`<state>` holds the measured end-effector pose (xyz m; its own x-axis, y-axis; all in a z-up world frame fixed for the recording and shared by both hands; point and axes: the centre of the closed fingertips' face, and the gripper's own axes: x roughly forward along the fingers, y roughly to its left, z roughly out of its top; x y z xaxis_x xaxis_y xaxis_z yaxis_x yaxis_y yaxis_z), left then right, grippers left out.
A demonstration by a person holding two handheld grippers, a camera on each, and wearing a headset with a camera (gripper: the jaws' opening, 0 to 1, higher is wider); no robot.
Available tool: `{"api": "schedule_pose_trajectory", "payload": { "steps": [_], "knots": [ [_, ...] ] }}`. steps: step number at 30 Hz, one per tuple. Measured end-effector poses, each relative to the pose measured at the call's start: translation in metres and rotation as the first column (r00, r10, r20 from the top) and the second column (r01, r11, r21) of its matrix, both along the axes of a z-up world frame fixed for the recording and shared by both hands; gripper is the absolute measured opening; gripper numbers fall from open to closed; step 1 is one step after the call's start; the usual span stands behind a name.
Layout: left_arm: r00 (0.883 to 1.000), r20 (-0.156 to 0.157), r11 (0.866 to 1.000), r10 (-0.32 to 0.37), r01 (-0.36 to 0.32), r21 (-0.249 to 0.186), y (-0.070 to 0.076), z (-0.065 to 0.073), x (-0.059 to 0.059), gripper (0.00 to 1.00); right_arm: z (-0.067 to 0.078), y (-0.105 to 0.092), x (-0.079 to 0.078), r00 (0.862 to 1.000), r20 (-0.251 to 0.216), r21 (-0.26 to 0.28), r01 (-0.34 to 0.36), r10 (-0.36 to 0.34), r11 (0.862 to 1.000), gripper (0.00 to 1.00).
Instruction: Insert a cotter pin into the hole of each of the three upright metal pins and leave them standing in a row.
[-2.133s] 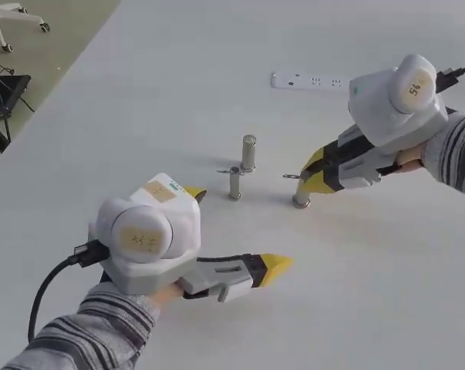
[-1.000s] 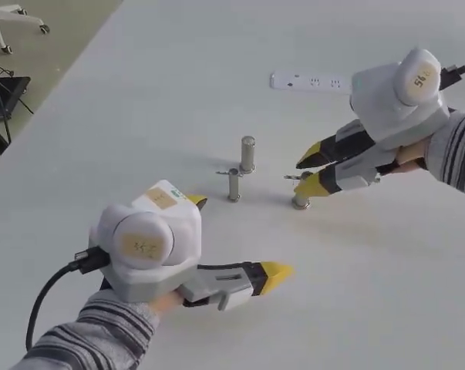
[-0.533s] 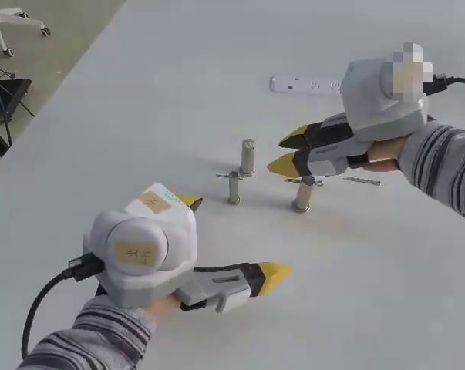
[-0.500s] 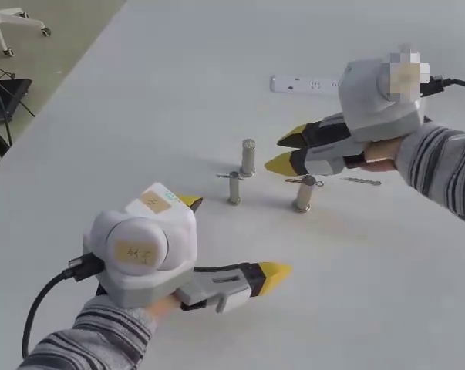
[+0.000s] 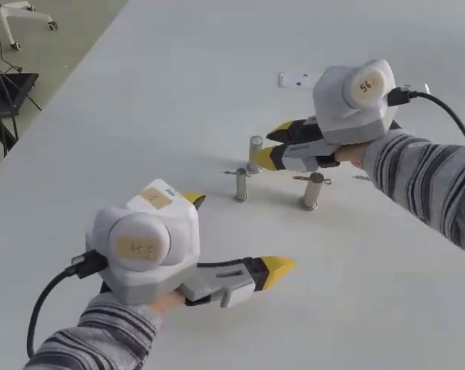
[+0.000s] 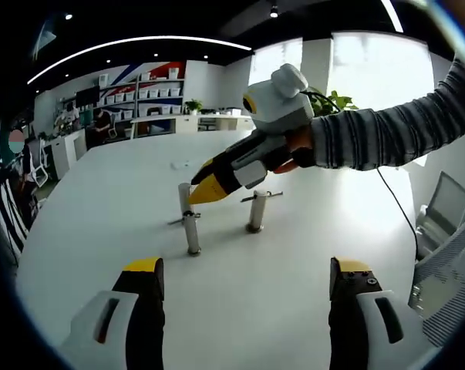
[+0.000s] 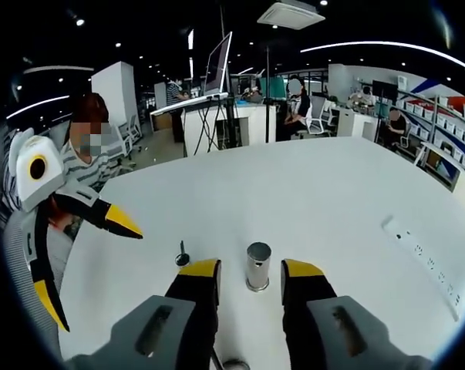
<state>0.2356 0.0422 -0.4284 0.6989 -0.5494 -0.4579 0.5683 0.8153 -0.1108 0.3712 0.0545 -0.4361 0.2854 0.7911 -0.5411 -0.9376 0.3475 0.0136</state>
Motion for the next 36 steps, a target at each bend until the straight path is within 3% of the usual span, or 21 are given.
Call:
{"api": "schedule_pose_trajectory", "payload": {
  "steps": [6, 15, 24, 27, 36],
  "knots": [
    [1.0, -0.007, 1.0, 0.013, -0.013, -0.003, 0.003, -0.001, 0.0, 0.87, -0.003, 0.004, 0.004, 1.0, 0.004, 0.0, 0.023, -0.023, 1.0, 0.25],
    [1.0, -0.008, 1.0, 0.027, -0.027, -0.001, 0.007, -0.002, 0.001, 0.86, -0.009, 0.011, 0.01, 0.997, -0.033, 0.03, 0.065, -0.064, 0.997, 0.18],
    [1.0, -0.013, 1.0, 0.027, -0.027, -0.006, 0.006, -0.003, -0.001, 0.85, -0.01, 0.012, 0.011, 0.997, -0.018, 0.026, 0.07, -0.069, 0.997, 0.1],
    [0.999, -0.015, 1.0, 0.028, -0.028, -0.003, 0.007, -0.004, -0.001, 0.85, -0.011, 0.01, 0.015, 0.994, -0.056, 0.03, 0.094, -0.092, 0.995, 0.09],
    [1.0, -0.014, 1.0, 0.028, -0.028, -0.004, 0.007, -0.004, -0.001, 0.85, -0.01, 0.01, 0.012, 0.996, -0.03, -0.007, 0.086, -0.086, 0.996, 0.08]
  ]
}}
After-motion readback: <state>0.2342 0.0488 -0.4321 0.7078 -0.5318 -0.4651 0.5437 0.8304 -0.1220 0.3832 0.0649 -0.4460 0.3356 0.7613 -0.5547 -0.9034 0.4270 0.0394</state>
